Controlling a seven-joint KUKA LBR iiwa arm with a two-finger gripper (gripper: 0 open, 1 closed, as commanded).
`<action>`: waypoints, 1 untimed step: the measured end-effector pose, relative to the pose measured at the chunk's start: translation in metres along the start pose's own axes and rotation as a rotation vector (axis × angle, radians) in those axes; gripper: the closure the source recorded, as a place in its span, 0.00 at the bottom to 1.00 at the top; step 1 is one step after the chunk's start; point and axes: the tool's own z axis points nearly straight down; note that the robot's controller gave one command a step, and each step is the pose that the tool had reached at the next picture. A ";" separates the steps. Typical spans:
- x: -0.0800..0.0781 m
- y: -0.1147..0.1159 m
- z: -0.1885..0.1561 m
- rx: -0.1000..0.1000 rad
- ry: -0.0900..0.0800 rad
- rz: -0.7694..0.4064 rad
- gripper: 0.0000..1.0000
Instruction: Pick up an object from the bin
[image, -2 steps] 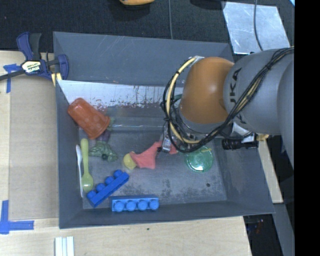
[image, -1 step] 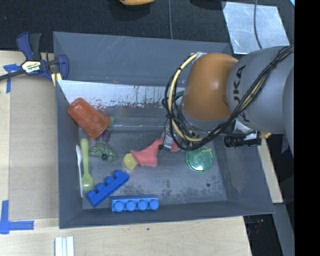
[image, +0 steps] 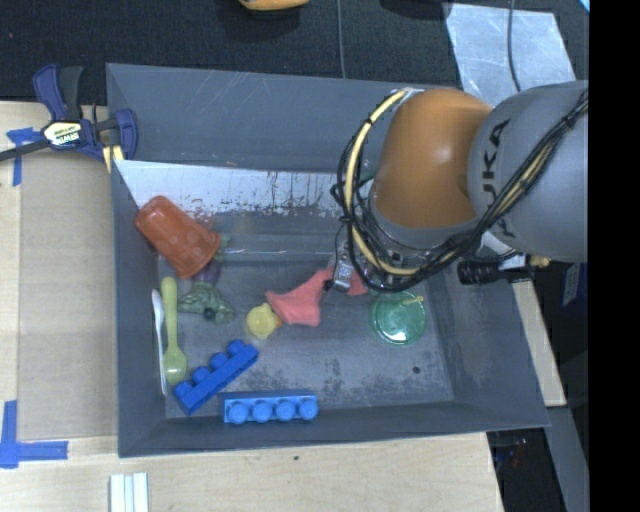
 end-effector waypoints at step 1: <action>-0.001 0.000 -0.020 -0.001 -0.001 -0.001 1.00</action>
Offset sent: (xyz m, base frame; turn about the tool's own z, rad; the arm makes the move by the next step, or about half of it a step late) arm 0.0004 -0.0003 0.0206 -0.0006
